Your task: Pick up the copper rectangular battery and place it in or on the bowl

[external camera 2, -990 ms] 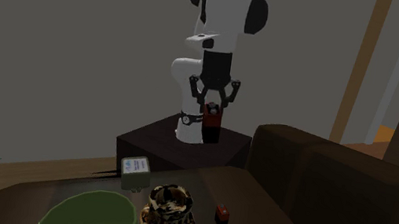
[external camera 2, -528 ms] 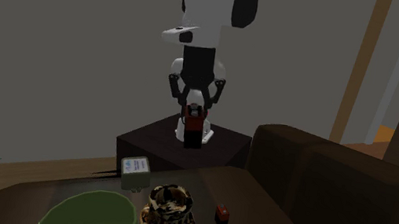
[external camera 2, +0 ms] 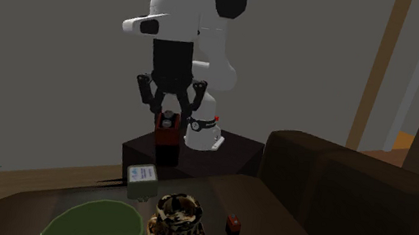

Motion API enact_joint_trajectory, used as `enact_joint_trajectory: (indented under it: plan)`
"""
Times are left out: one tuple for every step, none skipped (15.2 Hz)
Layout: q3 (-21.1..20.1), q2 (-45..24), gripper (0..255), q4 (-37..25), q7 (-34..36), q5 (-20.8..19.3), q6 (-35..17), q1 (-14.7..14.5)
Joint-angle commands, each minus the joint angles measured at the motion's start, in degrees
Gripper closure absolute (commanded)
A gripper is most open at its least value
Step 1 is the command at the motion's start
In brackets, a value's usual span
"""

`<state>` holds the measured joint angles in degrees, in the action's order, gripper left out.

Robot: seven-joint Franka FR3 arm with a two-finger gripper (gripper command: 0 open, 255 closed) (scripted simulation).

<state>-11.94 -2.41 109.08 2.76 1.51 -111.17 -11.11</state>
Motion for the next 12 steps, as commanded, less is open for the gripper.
enact_joint_trajectory:
  plan:
    - [0.55, -4.24, 255, -5.35, -0.79, -0.92, 1.18, 0.51]
    - [0.81, -6.27, 255, -8.14, -1.17, -1.31, 1.99, 0.72]
    - [1.07, -8.35, 255, -11.06, -1.55, -1.68, 2.87, 0.91]
    - [1.31, -10.48, 255, -14.10, -1.93, -2.04, 3.83, 1.07]
    - [1.55, -12.67, 255, -17.30, -2.31, -2.38, 4.87, 1.22]
    - [1.77, -14.94, 255, -20.67, -2.69, -2.72, 6.01, 1.34]
    - [2.00, -17.30, 255, -24.23, -3.07, -3.04, 7.25, 1.42]
    - [2.23, -19.77, 255, -28.04, -3.45, -3.36, 8.61, 1.48]
    - [2.45, -22.38, 255, -32.13, -3.83, -3.67, 10.12, 1.51]
    - [2.80, -27.20, 255, -39.87, -4.49, -4.20, 13.08, 1.47]
    - [2.83, -27.13, 255, -39.00, -4.50, -4.18, 12.27, 1.49]
    - [2.85, -27.08, 255, -38.14, -4.51, -4.17, 11.47, 1.52]
